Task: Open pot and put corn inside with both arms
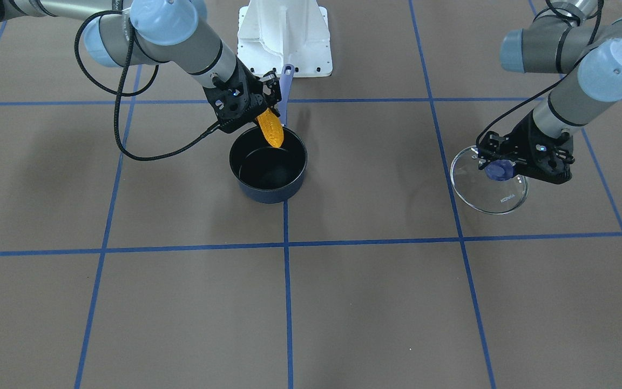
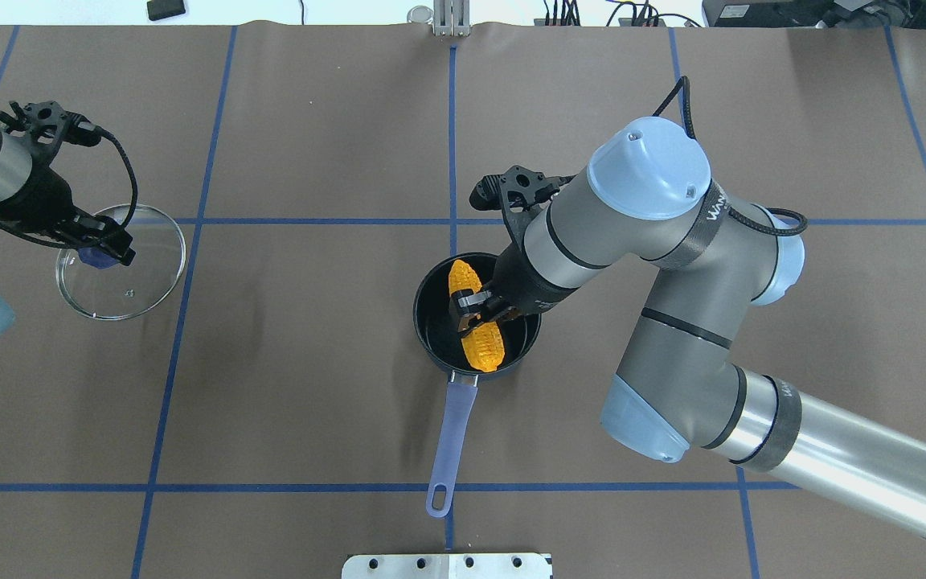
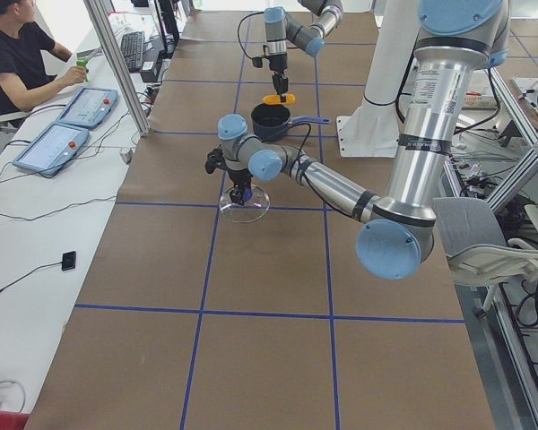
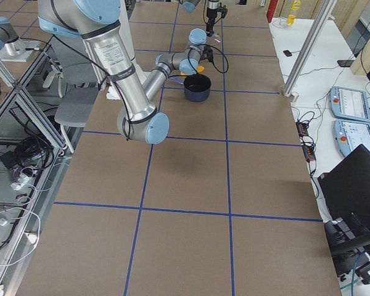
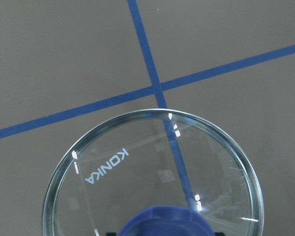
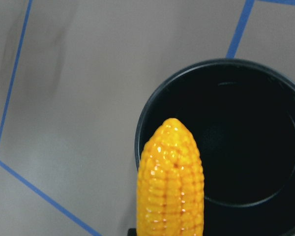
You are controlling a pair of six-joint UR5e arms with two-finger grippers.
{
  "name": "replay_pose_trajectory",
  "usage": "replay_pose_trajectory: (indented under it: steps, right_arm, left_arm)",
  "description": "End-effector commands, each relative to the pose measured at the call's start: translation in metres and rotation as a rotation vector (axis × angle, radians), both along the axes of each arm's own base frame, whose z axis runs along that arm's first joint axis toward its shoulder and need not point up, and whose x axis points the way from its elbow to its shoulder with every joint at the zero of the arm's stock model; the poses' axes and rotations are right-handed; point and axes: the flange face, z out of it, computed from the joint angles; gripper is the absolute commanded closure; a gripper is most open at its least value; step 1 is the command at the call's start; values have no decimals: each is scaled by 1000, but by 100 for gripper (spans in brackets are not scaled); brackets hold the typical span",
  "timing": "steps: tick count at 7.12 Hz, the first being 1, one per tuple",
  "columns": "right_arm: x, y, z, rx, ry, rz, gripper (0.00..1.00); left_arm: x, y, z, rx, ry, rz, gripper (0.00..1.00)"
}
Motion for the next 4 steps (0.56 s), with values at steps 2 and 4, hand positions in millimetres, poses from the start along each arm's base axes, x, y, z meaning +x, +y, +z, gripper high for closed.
replay_pose_trajectory:
  steps: [2,4]
  right_arm:
    - [-7,-14,11,16,33,35,75]
    - [-12,-18,10,12,43,41,19]
  left_arm:
    - [0,0,3,-4,-2,0,48]
    - [0,0,4,-5,-3,0,47]
